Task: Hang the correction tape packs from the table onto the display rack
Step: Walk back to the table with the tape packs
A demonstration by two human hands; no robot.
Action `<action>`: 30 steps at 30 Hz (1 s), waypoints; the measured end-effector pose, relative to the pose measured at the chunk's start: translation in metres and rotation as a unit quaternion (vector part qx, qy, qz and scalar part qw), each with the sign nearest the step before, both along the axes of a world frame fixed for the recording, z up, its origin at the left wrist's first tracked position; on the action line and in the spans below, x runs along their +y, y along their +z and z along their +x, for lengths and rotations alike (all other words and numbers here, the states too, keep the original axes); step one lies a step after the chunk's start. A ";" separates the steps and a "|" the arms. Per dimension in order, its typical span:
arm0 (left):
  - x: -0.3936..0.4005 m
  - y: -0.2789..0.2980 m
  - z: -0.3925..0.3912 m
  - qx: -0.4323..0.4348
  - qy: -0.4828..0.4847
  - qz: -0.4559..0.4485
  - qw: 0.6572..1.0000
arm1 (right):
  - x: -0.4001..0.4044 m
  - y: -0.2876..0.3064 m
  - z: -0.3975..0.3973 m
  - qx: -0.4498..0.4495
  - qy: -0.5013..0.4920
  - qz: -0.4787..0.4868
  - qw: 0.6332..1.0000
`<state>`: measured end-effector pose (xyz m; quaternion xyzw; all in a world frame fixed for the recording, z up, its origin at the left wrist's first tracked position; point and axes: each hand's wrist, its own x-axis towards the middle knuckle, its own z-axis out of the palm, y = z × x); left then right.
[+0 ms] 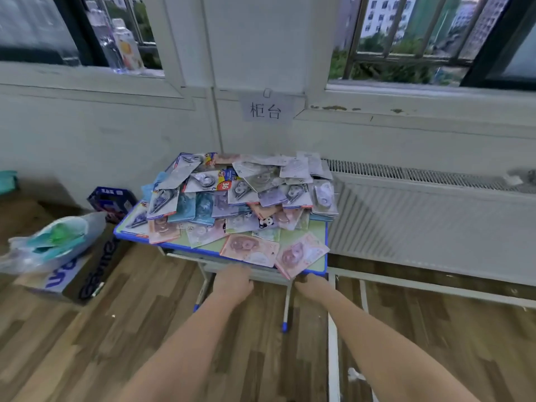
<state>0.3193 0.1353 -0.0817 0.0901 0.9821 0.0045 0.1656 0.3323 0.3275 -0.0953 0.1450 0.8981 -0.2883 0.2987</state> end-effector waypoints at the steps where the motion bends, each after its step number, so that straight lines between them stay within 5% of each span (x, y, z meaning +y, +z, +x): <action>1: 0.000 -0.002 -0.010 -0.001 -0.004 0.005 1.000 | -0.003 -0.004 -0.007 0.001 -0.043 -0.027 0.999; 3: -0.001 -0.008 -0.033 0.006 -0.017 0.016 1.000 | -0.010 -0.015 -0.020 -0.017 -0.185 -0.124 0.975; 6: -0.002 -0.014 -0.066 0.035 -0.044 0.037 0.998 | -0.018 -0.030 -0.034 -0.023 -0.399 -0.264 0.878; 12: -0.007 -0.036 -0.105 0.019 -0.117 -0.004 0.993 | -0.029 -0.038 -0.044 -0.022 -0.519 -0.367 0.772; 19: -0.019 -0.047 -0.125 0.029 -0.182 -0.009 0.983 | -0.052 -0.055 -0.042 0.014 -0.589 -0.382 0.712; 30: -0.028 -0.050 -0.140 -0.032 -0.261 0.035 0.964 | -0.078 -0.069 -0.008 0.098 -0.625 -0.318 0.706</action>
